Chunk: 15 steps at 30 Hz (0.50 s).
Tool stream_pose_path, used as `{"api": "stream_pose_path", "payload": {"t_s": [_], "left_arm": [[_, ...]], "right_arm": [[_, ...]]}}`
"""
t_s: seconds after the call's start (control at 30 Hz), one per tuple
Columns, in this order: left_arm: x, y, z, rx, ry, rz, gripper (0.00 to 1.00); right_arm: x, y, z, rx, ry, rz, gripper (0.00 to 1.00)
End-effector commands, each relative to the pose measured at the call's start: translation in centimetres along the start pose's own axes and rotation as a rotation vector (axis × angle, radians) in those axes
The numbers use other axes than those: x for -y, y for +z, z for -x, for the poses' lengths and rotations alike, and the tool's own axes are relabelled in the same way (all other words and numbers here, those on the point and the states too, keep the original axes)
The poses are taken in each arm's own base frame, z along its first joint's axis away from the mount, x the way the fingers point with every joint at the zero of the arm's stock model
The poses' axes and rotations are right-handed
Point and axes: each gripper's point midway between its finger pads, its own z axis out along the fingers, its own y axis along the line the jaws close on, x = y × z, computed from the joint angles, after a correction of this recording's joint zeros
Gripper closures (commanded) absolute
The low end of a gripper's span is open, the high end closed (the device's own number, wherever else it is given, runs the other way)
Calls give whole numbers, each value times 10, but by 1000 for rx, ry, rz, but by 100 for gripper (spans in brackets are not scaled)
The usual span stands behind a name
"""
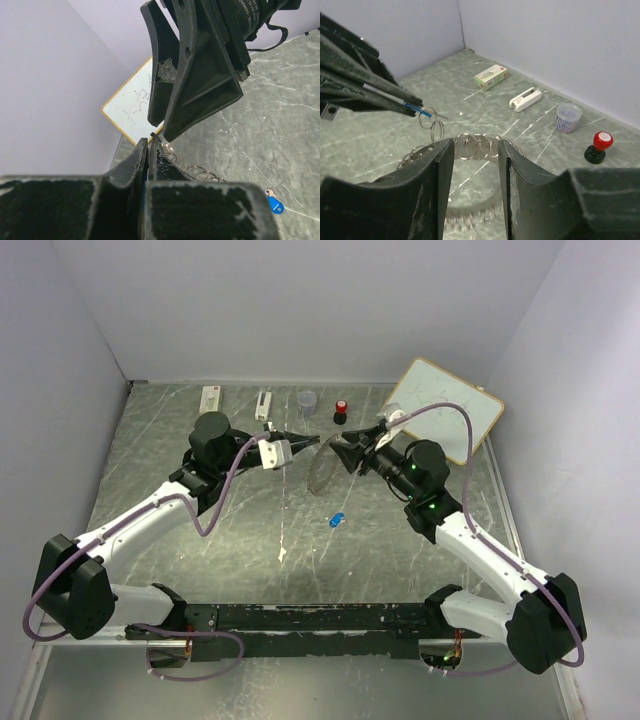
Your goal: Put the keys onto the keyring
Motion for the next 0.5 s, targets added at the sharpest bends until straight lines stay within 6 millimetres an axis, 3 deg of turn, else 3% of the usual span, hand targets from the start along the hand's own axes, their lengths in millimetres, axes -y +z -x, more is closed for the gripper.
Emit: {"api": "stream_pose_path", "payload": {"t_s": [0.0, 0.47], "left_arm": [[-7, 3, 15, 30, 43, -10, 93], [-9, 4, 17, 35, 35, -2, 93]], "right_arm": [[-15, -5, 6, -7, -85, 89, 59], [-49, -5, -1, -23, -119, 232, 59]]}}
